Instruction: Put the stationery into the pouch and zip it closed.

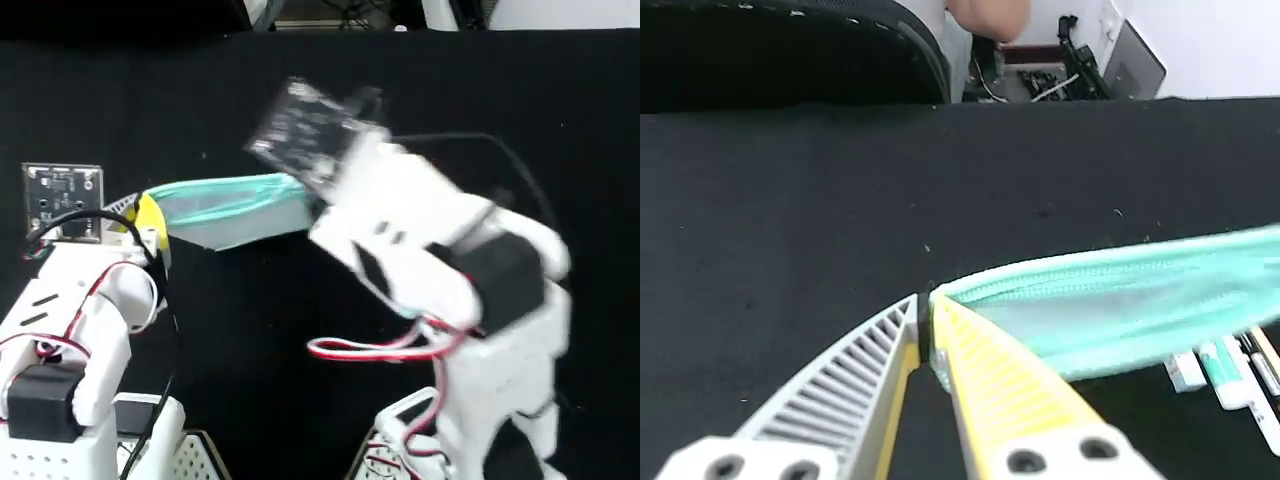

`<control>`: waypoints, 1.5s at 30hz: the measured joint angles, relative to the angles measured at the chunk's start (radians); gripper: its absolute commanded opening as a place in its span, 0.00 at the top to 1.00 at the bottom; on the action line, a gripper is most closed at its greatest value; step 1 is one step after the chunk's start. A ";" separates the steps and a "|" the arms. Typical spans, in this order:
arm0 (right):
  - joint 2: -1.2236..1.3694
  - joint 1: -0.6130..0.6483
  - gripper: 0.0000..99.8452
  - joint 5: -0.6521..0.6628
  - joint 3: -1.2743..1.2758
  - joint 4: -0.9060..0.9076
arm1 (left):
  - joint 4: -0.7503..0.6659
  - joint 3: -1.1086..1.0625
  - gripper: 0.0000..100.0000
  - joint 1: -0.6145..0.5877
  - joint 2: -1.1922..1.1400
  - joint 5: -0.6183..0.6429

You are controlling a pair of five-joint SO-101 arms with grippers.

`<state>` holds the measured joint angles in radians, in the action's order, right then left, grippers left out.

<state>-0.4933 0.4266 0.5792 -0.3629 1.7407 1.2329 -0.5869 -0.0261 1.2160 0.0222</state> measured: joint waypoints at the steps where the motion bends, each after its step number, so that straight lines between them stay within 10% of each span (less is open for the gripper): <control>1: -0.014 -0.012 0.99 0.008 0.018 0.002 | 0.000 0.002 0.97 -0.003 0.000 0.000; 31: -0.284 -0.120 0.93 0.063 0.427 -0.074 | -0.012 -0.069 0.97 0.025 0.003 -0.025; 35: -0.284 -0.049 0.71 -0.014 0.427 -0.069 | -0.012 -0.069 0.97 0.025 0.003 -0.026; 45: -0.292 0.164 0.73 -0.207 0.190 0.015 | -0.044 -0.110 0.97 0.017 0.005 -0.028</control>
<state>-0.7848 0.5907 0.3721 -0.1726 1.7561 1.1884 -0.6974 -0.0092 1.2206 -0.0054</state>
